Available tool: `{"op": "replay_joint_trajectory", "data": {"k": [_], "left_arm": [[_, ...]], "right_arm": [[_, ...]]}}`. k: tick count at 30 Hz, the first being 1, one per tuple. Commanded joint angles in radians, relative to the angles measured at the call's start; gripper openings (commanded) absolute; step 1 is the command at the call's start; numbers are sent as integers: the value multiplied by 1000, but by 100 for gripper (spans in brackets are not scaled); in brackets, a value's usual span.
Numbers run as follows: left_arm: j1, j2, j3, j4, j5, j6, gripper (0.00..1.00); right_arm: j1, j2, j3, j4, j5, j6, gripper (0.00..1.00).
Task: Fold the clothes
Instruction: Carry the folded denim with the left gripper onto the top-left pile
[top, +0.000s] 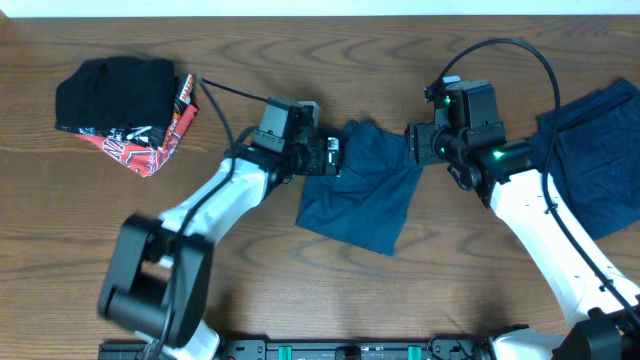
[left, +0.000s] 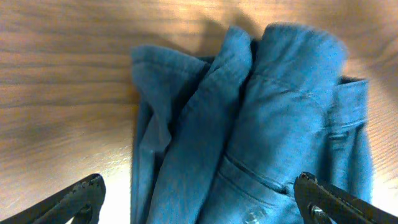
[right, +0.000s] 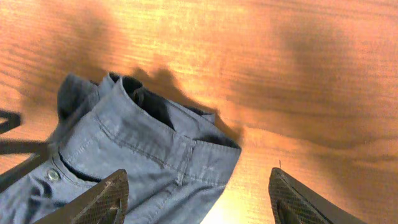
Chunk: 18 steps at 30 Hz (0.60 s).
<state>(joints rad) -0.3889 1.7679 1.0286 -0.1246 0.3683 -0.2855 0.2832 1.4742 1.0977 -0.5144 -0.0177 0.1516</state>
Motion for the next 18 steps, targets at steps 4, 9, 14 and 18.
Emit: {"op": "replay_joint_trajectory", "data": {"k": [4, 9, 14, 18], "left_arm": [[-3, 134, -2, 126, 119, 42, 98], [-16, 225, -2, 204, 216, 42, 99], [-22, 267, -2, 228, 216, 42, 28], [-14, 244, -2, 266, 224, 42, 6]], "right_arm": [[-10, 3, 2, -47, 10, -11, 71], [-10, 3, 2, -47, 10, -10, 70], [-10, 3, 2, -65, 10, -10, 69], [-10, 3, 2, -74, 10, -10, 68]]}}
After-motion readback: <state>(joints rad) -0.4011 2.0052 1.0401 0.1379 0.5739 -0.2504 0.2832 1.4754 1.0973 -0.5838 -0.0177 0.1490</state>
